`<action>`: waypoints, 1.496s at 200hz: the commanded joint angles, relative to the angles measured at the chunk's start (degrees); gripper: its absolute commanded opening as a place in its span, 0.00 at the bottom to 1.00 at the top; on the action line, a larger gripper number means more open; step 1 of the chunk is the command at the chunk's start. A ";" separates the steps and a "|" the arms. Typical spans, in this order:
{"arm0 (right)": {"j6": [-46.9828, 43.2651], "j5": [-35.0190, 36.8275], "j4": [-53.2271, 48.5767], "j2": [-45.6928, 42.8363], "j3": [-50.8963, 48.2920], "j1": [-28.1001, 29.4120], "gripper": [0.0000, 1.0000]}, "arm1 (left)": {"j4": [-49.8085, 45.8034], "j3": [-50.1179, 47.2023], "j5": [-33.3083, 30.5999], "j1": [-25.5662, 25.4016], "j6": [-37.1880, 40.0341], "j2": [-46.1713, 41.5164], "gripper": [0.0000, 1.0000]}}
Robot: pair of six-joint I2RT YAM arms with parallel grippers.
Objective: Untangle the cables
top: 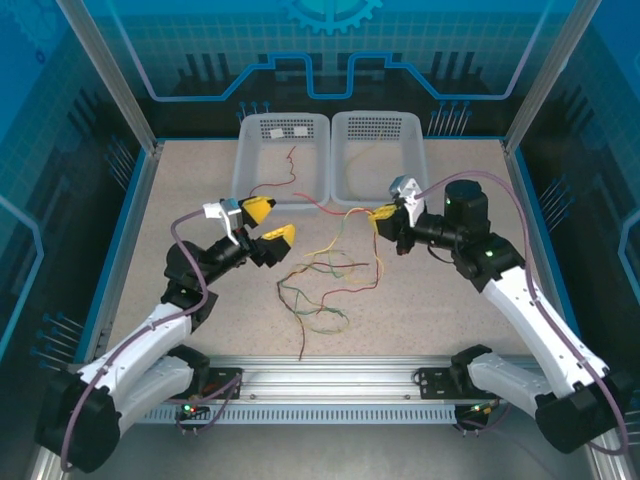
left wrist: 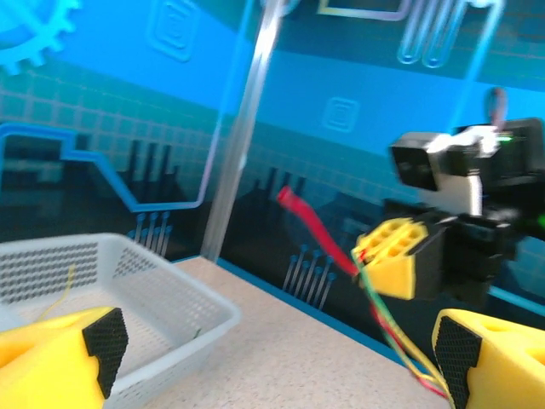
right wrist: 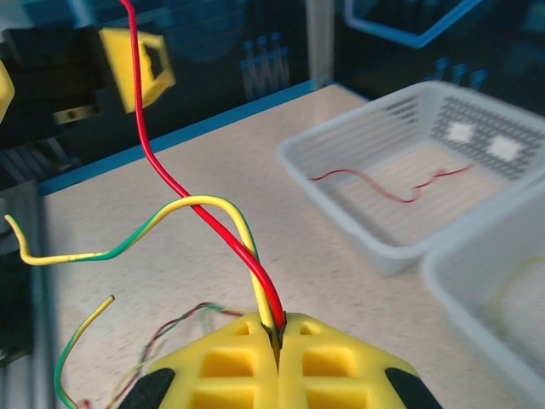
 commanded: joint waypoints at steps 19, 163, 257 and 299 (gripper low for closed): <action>-0.19 -14.07 3.02 1.07 -0.36 1.33 0.00 | 12.50 1.09 6.88 0.38 -1.43 4.30 0.98; 4.11 -9.34 6.81 4.65 -1.70 5.24 0.00 | 18.72 6.27 17.03 -3.60 -4.19 10.58 0.81; 8.03 -6.89 13.25 1.54 -5.12 5.07 0.00 | 17.90 3.65 12.95 -3.78 -1.65 11.07 0.61; 8.12 -7.76 12.76 1.99 -4.95 5.07 0.00 | 17.34 3.46 12.28 -3.81 -1.21 11.01 0.42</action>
